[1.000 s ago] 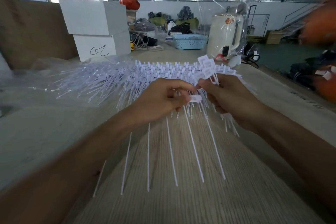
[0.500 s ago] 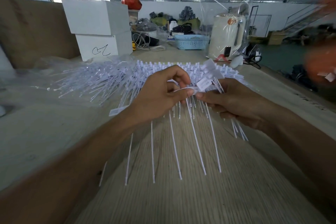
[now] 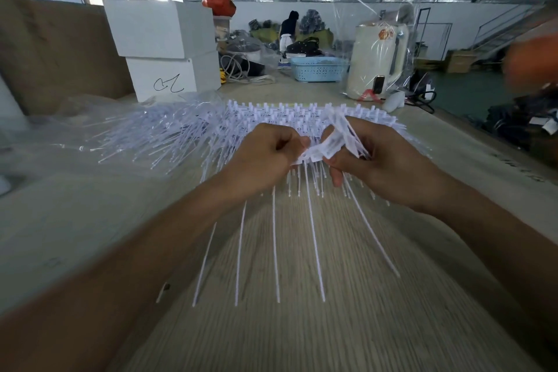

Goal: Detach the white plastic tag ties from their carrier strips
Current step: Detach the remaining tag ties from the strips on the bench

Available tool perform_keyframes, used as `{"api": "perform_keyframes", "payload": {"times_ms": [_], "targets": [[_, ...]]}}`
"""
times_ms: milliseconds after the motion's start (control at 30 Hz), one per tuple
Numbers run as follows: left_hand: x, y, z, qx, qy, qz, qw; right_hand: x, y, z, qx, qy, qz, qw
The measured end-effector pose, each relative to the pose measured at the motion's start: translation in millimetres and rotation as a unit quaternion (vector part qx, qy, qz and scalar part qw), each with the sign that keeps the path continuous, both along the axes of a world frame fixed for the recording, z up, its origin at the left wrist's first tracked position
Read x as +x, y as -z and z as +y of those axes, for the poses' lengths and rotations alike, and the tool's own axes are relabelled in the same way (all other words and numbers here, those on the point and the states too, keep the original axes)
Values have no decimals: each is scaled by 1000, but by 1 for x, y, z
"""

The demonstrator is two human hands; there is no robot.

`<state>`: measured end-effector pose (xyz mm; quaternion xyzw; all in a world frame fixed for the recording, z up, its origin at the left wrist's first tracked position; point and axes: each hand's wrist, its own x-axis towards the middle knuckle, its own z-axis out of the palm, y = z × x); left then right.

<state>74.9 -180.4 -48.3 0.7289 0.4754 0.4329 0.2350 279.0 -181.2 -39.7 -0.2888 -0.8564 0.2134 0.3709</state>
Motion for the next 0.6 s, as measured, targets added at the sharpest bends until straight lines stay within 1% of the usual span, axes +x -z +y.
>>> {"api": "perform_keyframes", "payload": {"times_ms": [100,200,267,333,400,500,600], "targets": [[2,3,0,-24,24,-6,999,3,-1,2,88,13,-49,995],[2,3,1,-9,25,25,999,7,0,5,117,27,-70,990],[1,3,1,16,15,57,998,8,2,7,83,54,-68,993],[0,3,0,37,18,83,996,8,4,10,21,91,-61,994],[0,5,-1,50,25,99,994,10,3,12,-23,97,-52,994],[1,7,0,58,25,118,991,16,3,13,-85,49,-33,995],[0,9,2,45,34,135,989,17,-1,12,-78,1,-50,996]]}}
